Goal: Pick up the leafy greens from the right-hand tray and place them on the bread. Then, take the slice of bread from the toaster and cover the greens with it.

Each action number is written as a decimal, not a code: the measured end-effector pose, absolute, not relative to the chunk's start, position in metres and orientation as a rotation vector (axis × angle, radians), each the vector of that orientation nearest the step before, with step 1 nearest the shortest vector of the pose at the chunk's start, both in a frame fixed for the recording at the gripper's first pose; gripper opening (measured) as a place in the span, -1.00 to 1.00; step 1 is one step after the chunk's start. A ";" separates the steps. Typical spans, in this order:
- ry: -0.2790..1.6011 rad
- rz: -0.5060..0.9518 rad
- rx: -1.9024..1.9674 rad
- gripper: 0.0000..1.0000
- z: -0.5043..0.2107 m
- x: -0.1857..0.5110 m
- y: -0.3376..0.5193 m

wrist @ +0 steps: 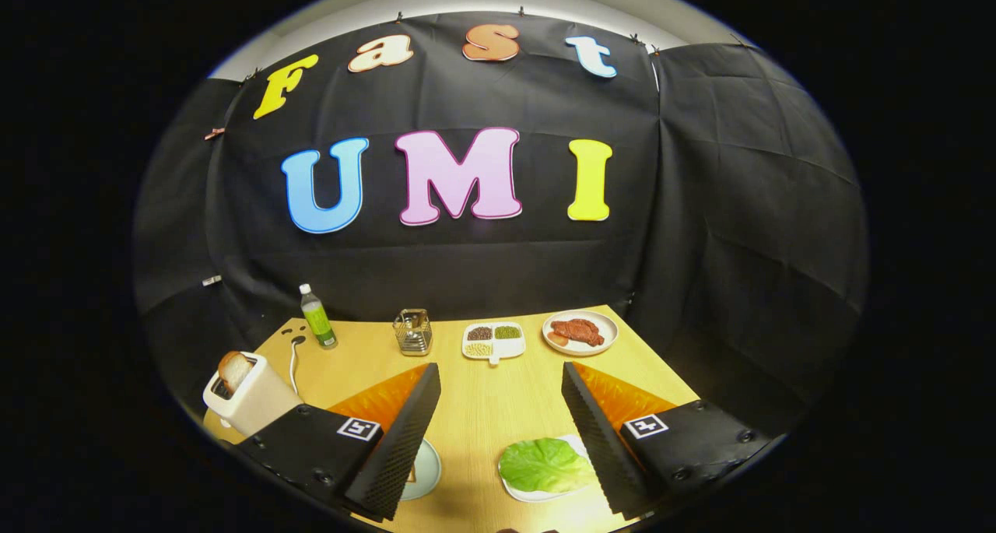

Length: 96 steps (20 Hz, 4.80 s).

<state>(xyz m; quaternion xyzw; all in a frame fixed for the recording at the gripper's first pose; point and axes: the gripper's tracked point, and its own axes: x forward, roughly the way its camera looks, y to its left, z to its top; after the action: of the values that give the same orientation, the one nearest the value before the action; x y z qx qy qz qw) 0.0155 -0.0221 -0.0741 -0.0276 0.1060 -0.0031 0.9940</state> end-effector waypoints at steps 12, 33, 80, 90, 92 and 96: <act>0.553 0.103 -0.173 0.95 -0.198 0.027 -0.048; 0.906 0.181 -0.209 0.90 -0.347 0.038 -0.102; 0.774 0.467 -0.231 -0.89 -0.252 0.013 0.138; 0.854 0.419 -0.299 -0.83 -0.304 0.013 0.161; 0.858 0.402 -0.312 -0.68 -0.308 0.014 0.160; 0.846 0.376 -0.352 -0.20 -0.314 0.015 0.159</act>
<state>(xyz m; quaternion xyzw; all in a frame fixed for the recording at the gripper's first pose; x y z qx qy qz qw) 0.0155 0.1585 -0.3136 -0.1691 0.4060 0.1805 0.8798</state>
